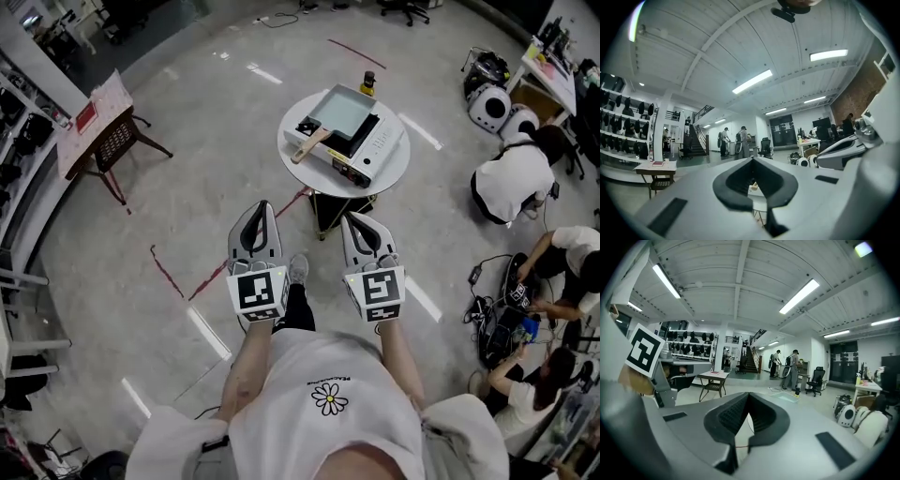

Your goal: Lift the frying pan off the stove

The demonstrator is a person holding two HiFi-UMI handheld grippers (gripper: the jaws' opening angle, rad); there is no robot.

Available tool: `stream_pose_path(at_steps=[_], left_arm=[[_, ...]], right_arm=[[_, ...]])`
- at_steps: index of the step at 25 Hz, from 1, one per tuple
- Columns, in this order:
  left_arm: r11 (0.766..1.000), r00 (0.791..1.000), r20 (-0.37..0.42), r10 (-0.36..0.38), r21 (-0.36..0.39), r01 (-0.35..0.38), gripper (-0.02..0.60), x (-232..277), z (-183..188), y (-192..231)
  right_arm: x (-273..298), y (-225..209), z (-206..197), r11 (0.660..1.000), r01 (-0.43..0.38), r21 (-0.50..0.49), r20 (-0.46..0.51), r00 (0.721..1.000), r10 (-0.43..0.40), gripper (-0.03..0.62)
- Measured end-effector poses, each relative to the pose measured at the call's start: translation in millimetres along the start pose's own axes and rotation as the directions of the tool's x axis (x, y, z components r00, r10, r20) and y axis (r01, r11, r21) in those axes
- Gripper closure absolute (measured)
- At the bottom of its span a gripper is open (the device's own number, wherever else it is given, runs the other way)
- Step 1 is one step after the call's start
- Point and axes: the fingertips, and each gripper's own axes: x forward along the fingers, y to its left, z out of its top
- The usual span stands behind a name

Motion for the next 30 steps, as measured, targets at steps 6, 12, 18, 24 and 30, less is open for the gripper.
stream_pose_path(at_steps=[6,12,18,24,30], left_arm=[[0.999,0.999,-0.015,-0.037,-0.013,0.037,0.583,68.1,-9.1,38.0],[0.996,0.996,-0.017,-0.086,-0.019,0.086,0.583,134.4,-17.5,77.2],[0.994,0.993,-0.056,-0.105,-0.026,0.103,0.583,180.7,-34.6,108.3],[0.993,0.99,-0.095,-0.107,-0.051,0.103,0.583,205.3,-50.0,120.4],[0.992,0.986,-0.108,-0.126,-0.043,0.122,0.583,216.3,-59.0,108.9]], right_arm=[[73.6,-10.5,15.3,1.0,0.027,0.015,-0.043,0.999,-0.026,0.591],[148.5,-17.4,23.7,0.998,0.043,0.04,-0.083,0.996,-0.04,0.591],[196.0,-28.7,27.7,0.996,0.084,0.043,-0.118,0.99,-0.078,0.591],[216.1,-42.5,21.7,0.99,0.118,0.072,-0.154,0.982,-0.106,0.591],[233.4,-53.5,9.8,0.99,0.12,0.075,-0.153,0.982,-0.107,0.591]])
